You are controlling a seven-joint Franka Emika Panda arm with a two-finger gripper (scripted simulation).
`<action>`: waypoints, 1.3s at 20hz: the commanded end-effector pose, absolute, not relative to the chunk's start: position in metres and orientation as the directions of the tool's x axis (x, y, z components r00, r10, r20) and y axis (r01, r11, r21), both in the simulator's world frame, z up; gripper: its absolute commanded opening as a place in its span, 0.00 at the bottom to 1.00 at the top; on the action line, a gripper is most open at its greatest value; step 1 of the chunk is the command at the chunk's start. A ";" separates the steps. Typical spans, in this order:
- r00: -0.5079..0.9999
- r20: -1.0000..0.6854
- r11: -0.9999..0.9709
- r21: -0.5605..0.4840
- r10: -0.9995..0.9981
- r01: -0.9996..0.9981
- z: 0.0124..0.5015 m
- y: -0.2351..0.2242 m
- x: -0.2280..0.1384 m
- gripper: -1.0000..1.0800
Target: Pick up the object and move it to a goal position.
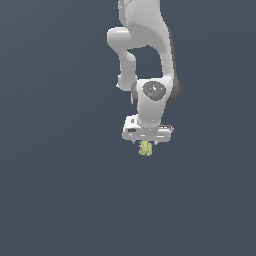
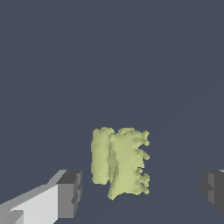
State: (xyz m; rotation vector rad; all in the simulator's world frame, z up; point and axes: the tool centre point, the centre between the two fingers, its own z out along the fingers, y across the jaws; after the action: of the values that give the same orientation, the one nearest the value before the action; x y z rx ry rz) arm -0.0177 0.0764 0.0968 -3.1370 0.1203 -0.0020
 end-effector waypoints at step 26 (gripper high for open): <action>0.997 0.000 -0.997 0.000 -0.077 -0.077 0.039 0.087 -0.022 0.00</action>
State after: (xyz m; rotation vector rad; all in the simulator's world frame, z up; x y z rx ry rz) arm -0.0222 0.0873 0.0403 -3.1387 0.1202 -0.0012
